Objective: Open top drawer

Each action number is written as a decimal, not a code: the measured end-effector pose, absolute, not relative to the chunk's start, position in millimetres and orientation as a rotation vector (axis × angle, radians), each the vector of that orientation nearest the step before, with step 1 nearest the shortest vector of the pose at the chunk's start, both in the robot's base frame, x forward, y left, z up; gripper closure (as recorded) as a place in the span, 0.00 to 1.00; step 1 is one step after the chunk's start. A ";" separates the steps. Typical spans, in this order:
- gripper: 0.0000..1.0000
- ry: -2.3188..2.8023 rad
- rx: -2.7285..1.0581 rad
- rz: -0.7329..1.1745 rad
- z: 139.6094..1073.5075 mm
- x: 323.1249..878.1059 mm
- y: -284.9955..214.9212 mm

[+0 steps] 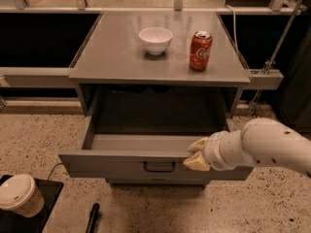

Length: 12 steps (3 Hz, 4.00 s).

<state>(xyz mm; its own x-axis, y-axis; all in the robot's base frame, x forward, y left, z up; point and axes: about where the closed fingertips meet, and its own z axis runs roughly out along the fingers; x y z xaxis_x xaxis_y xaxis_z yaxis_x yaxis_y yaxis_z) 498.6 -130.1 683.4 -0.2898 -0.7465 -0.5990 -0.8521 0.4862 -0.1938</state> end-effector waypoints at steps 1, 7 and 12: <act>1.00 2.091 -1.311 0.223 679.5 488.5 -130.4; 1.00 2.077 -1.308 0.251 679.8 459.3 -130.0; 1.00 2.067 -1.305 0.270 682.4 440.9 -129.9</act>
Offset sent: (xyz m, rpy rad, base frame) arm -0.2840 -0.0665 -0.1185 0.2092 0.0035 0.0769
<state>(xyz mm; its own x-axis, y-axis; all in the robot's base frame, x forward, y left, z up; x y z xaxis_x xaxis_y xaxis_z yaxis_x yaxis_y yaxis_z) 440.9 -129.9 682.4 -0.2762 -0.7232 -0.6331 -0.8613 0.4785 -0.1708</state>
